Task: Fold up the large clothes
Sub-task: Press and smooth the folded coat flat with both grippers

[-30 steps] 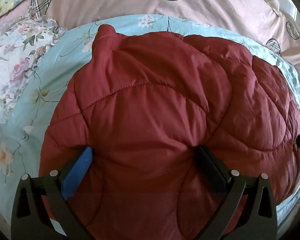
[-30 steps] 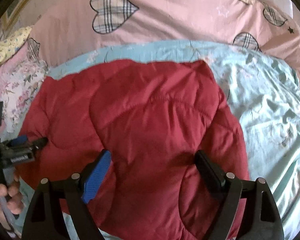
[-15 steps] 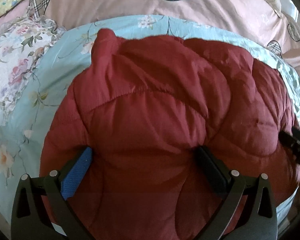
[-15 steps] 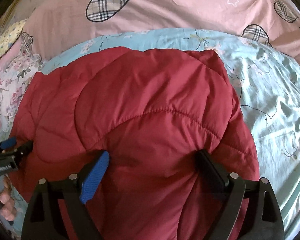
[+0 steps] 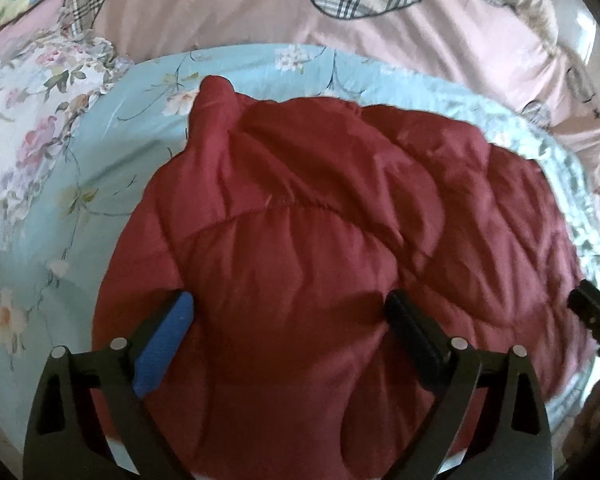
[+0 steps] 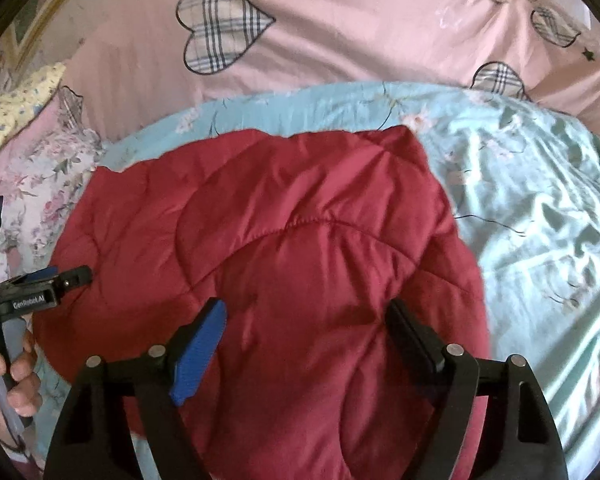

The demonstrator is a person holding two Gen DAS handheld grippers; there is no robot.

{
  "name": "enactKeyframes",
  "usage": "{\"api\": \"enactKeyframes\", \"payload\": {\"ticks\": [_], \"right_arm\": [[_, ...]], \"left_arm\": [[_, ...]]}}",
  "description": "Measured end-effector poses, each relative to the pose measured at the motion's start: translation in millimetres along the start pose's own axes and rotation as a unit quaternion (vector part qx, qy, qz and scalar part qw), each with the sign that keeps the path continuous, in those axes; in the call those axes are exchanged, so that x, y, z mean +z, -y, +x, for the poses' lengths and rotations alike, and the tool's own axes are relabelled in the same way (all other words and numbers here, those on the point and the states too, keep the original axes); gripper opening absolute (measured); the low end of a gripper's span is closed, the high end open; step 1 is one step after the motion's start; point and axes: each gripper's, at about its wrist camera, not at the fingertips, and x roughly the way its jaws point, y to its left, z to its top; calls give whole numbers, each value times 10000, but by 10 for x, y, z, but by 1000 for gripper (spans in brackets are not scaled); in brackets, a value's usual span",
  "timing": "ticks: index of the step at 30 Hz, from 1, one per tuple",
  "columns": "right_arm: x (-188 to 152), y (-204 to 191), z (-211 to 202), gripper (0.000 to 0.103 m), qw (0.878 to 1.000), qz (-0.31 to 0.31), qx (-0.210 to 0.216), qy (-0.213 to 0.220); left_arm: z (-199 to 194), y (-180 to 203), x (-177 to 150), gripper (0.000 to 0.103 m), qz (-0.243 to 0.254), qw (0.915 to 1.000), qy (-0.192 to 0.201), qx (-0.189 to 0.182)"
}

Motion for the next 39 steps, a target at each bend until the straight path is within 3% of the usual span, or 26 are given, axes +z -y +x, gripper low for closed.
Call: {"api": "enactKeyframes", "payload": {"ticks": [6, 11, 15, 27, 34, 39], "right_arm": [[-277, -87, -93, 82, 9997, -123, 67, -175], [-425, -88, 71, 82, 9988, -296, -170, -347], [-484, -35, 86, 82, 9993, -214, -182, -259], [-535, -63, 106, 84, 9995, -164, -270, -87], [-435, -128, -202, 83, 9995, -92, -193, 246], [-473, -49, 104, 84, 9997, -112, -204, -125]], "left_arm": [[-337, 21, -313, 97, 141, 9995, 169, -213], [-112, 99, -395, 98, 334, 9993, -166, 56], [24, 138, -388, 103, 440, 9988, -125, 201], [106, 172, -374, 103, 443, 9985, 34, 309], [105, 187, -374, 103, 441, 9985, 37, 328], [78, 179, -370, 103, 442, 9985, 32, 308]]}}
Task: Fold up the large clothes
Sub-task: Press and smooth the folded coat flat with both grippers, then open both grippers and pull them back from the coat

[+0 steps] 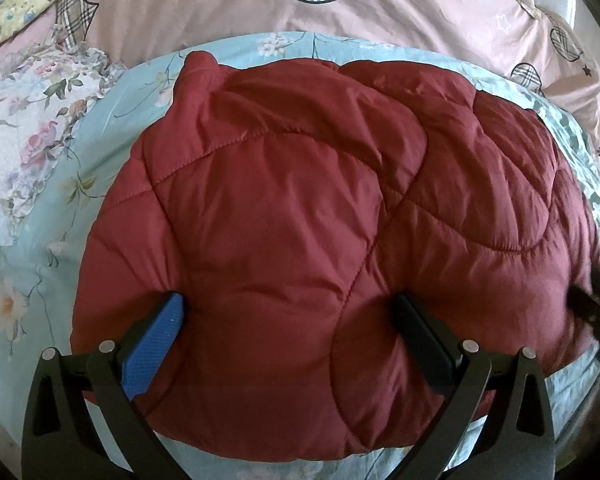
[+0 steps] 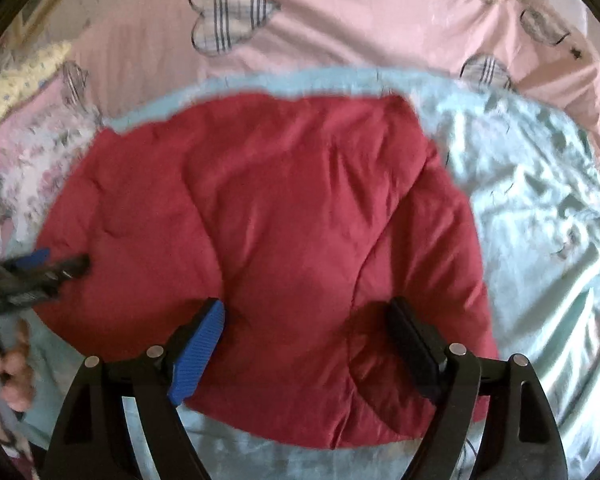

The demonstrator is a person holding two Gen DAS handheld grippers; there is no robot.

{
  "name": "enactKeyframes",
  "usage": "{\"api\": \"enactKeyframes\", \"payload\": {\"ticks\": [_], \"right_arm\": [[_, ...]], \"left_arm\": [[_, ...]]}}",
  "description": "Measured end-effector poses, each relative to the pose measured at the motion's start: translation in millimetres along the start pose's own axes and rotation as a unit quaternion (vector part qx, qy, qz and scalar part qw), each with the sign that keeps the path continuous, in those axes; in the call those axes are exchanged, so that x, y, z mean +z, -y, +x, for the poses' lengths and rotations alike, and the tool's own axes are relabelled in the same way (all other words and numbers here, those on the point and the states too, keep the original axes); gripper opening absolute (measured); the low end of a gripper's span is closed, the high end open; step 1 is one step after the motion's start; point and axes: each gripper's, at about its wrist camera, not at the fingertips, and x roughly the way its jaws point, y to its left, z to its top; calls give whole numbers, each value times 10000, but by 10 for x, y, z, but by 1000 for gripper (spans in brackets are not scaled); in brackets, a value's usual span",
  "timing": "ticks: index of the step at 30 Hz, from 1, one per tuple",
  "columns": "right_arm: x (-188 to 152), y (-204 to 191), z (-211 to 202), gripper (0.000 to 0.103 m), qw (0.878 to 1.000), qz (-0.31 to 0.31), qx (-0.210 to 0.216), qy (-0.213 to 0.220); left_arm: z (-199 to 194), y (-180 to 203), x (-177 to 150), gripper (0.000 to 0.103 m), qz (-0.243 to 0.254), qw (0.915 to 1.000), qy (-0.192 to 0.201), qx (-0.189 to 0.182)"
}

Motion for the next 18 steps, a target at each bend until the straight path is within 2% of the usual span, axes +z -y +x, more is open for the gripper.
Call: {"api": "enactKeyframes", "payload": {"ticks": [6, 11, 18], "right_arm": [[8, 29, 38, 85, 10000, -15, 6, 20], [-8, 9, 62, 87, 9999, -66, -14, 75], [-11, 14, 92, 89, 9999, -74, -2, 128]], "left_arm": [[-211, -6, -59, 103, 17, 9999, 117, -108], [-31, 32, -94, 103, 64, 9999, 102, -27], [6, 51, -48, 103, 73, 9999, 106, 36]]}}
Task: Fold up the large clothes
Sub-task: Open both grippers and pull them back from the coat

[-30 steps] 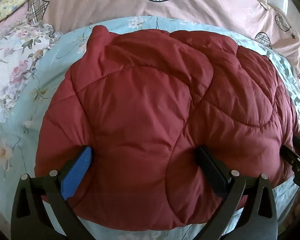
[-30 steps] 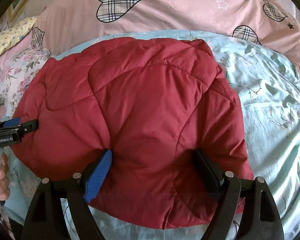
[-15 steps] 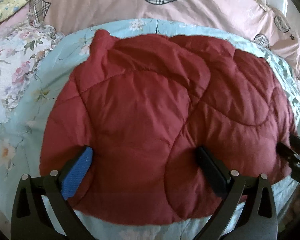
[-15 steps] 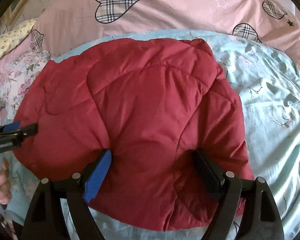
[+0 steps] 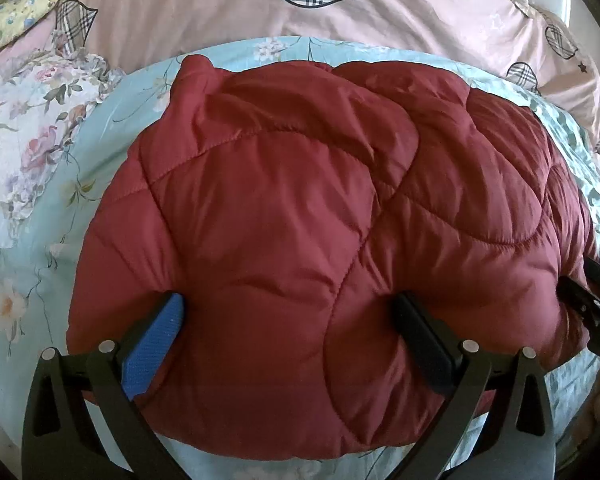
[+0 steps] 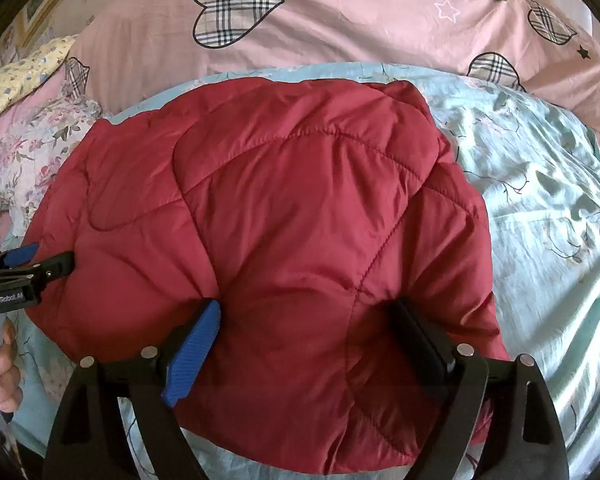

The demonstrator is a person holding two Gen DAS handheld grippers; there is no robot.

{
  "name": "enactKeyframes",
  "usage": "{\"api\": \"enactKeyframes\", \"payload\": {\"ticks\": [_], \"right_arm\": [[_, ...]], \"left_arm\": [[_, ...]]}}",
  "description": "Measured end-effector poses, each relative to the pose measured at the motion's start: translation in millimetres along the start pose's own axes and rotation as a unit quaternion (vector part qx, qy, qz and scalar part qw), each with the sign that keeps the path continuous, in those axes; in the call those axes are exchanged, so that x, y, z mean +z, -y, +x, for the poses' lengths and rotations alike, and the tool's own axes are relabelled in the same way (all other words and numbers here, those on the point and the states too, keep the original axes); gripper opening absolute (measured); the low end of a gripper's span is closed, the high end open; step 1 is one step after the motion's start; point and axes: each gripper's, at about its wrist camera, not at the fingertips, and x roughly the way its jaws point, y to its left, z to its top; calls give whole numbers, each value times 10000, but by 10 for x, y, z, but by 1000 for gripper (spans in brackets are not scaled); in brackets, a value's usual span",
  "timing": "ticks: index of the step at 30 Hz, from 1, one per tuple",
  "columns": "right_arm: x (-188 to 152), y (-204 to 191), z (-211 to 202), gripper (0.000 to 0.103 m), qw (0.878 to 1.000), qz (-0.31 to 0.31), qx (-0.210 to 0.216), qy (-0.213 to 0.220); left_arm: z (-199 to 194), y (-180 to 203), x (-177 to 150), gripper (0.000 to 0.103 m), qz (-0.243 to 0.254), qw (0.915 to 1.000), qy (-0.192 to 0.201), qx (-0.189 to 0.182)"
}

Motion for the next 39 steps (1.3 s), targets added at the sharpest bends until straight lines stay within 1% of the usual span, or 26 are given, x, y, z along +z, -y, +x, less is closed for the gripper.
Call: {"api": "enactKeyframes", "payload": {"ticks": [17, 20, 23, 28, 31, 35, 39], "right_arm": [[52, 7, 10, 89, 9998, 29, 25, -175], [61, 11, -94, 89, 9998, 131, 54, -150], [25, -22, -287, 87, 9999, 125, 56, -31], [-109, -114, -526, 89, 10000, -30, 81, -1], [-212, -144, -604, 89, 9998, -36, 193, -64], [-358, -178, -711, 89, 9990, 47, 418, -168], [-500, -263, -762, 92, 9978, -48, 537, -389]], "left_arm": [[17, -14, 17, 103, -5, 10000, -74, -39], [-89, -5, 13, 103, 20, 10000, -19, 19], [-228, -35, -59, 103, -78, 10000, -26, -4], [-467, -100, -285, 103, -172, 9998, -16, -87], [-556, -124, -426, 103, -191, 9997, -109, -47], [-629, -140, -590, 103, -231, 9992, -247, -205], [-660, -95, -706, 103, -92, 9992, -395, -31]]}}
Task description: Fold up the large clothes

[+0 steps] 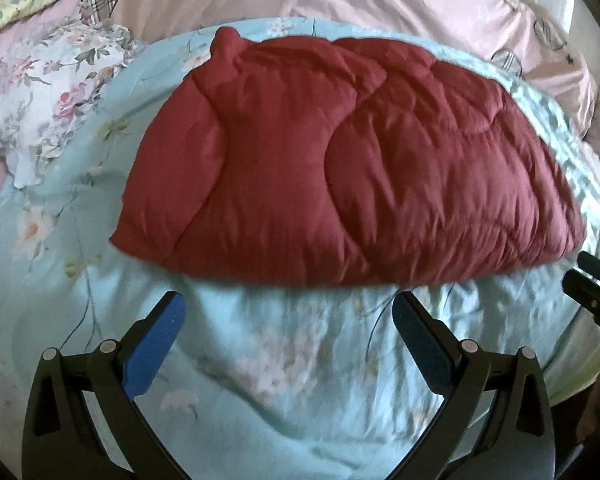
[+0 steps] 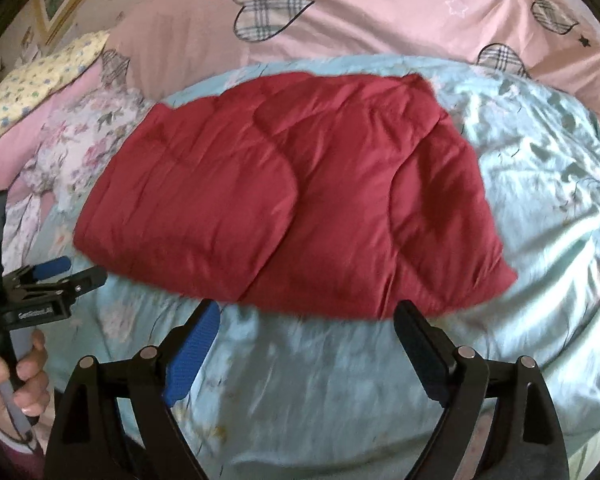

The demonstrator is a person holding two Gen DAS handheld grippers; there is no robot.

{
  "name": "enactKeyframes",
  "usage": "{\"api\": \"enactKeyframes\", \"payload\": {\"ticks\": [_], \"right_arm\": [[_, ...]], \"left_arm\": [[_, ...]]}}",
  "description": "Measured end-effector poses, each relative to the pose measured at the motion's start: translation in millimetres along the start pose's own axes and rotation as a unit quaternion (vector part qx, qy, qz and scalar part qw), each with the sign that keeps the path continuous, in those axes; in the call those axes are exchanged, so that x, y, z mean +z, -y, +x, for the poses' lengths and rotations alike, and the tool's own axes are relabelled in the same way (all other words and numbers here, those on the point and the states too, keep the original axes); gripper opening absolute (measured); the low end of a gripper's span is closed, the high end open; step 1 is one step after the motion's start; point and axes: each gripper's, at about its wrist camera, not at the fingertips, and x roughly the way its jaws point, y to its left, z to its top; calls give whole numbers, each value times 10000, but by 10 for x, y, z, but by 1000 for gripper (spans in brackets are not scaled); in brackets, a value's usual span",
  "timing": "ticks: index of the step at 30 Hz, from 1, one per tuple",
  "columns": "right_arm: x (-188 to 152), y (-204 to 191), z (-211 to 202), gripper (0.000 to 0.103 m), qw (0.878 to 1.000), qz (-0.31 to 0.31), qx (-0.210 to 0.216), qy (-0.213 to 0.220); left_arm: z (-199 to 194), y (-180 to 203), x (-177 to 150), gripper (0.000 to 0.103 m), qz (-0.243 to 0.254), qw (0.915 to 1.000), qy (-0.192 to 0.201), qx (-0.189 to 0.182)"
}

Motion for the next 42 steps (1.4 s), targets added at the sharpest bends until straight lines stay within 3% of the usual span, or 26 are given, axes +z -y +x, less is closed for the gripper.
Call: {"api": "enactKeyframes", "payload": {"ticks": [10, 17, 42], "right_arm": [[-104, -79, -206, 97, 9995, -21, 158, -271], [63, -242, -469, 102, 9995, -299, 119, -60], [495, -143, -3, 102, 9994, -130, -46, -314]], "left_arm": [[-358, 79, -31, 103, 275, 9984, 141, 479], [-569, 89, 84, 103, 330, 9976, 307, 517], [-237, 180, 441, 103, 240, 9986, 196, 434]]}}
